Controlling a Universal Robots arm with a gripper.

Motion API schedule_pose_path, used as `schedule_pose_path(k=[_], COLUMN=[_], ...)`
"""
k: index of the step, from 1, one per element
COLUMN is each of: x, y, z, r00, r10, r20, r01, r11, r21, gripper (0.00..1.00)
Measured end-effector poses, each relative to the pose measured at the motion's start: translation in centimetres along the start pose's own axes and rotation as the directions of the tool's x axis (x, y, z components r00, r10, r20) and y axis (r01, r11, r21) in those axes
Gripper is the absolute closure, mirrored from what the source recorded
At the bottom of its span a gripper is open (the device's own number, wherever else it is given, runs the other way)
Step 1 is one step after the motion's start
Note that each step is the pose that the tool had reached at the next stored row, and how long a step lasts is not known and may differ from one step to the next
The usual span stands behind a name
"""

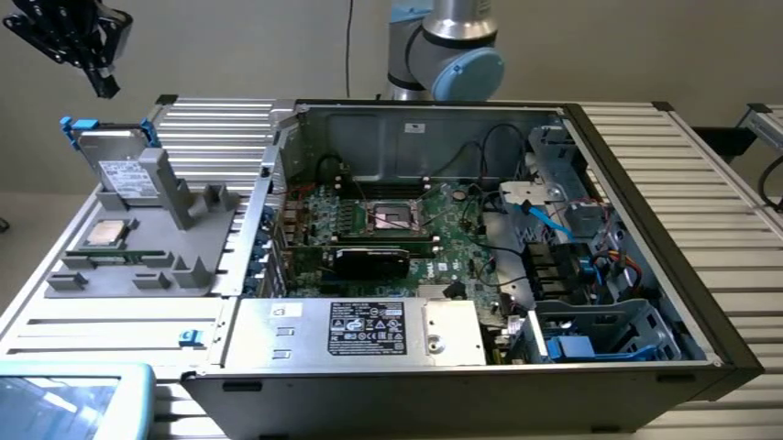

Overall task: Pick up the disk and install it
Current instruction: 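Reach for the disk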

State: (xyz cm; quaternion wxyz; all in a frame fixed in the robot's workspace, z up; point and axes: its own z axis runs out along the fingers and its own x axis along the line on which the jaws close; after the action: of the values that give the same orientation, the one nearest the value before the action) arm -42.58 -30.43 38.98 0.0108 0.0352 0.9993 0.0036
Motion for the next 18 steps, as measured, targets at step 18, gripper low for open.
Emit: schedule_pose_path(k=[18], x=[6.6], y=[2.12], z=[0.95], r00=[1.0], r10=[0.001], r20=[0.0003], r01=[-0.001], r11=[1.0], r21=[-0.0001], gripper=[0.89])
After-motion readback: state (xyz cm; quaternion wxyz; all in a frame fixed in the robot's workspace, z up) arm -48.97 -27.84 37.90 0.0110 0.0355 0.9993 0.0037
